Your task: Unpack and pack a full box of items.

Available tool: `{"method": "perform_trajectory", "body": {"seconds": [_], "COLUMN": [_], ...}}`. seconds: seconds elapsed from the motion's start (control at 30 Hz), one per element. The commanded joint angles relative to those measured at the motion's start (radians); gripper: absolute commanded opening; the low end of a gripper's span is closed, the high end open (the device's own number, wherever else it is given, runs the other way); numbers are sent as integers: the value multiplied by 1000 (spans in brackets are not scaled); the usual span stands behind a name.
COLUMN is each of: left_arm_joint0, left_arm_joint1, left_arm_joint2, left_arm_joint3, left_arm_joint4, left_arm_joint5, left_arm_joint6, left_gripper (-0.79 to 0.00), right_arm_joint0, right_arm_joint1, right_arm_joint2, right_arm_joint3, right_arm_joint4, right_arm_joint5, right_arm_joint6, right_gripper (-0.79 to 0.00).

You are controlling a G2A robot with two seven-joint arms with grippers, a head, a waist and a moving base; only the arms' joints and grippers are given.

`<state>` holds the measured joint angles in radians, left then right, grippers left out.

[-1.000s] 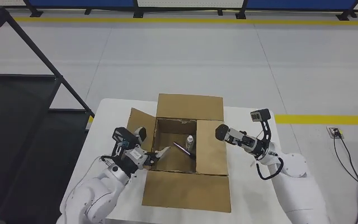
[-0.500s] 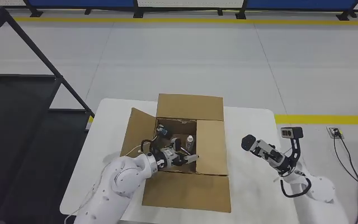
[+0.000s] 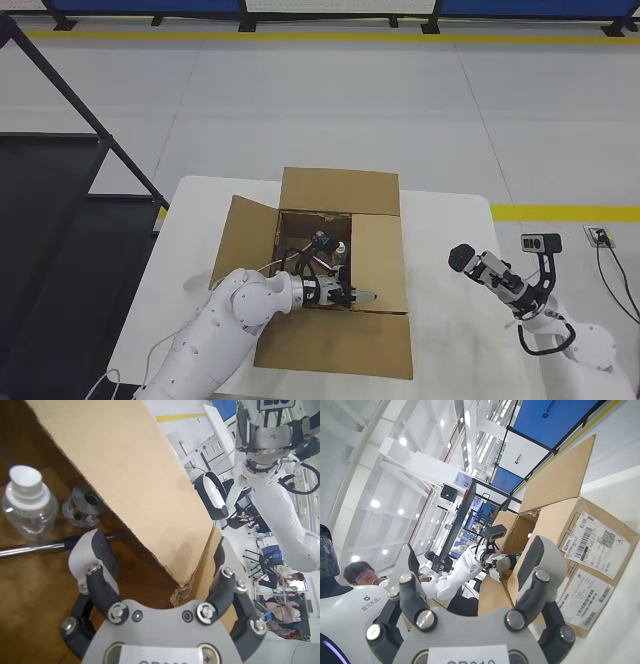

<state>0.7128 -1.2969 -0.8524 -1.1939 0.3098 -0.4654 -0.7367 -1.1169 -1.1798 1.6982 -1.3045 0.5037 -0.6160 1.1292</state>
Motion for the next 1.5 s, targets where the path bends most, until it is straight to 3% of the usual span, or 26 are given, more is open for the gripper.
{"method": "perform_trajectory", "body": {"seconds": [0.0,0.23,0.47,0.8,1.07,1.47], "left_arm_joint0": [-16,-39,-28,10,-53,-181], "left_arm_joint1": [-8,-21,-21,-41,-96,-213], "left_arm_joint2": [14,18,12,61,151,300], "left_arm_joint3": [22,21,-66,-169,-61,156], "left_arm_joint4": [-18,-52,-22,148,87,66], "left_arm_joint5": [-4,-30,-28,-25,-54,-22], "left_arm_joint6": [5,31,62,268,332,363], "left_gripper": [0,0,0,0,0,0], "right_arm_joint0": [0,8,23,17,-9,-23], "right_arm_joint1": [3,12,21,40,60,91], "right_arm_joint2": [3,0,6,34,74,118], "right_arm_joint3": [4,27,63,93,115,178], "right_arm_joint4": [8,32,85,142,171,224], "right_arm_joint5": [-3,-10,-33,-28,-25,-17], "right_arm_joint6": [5,19,39,47,50,58], "right_gripper": [0,0,0,0,0,0]}}
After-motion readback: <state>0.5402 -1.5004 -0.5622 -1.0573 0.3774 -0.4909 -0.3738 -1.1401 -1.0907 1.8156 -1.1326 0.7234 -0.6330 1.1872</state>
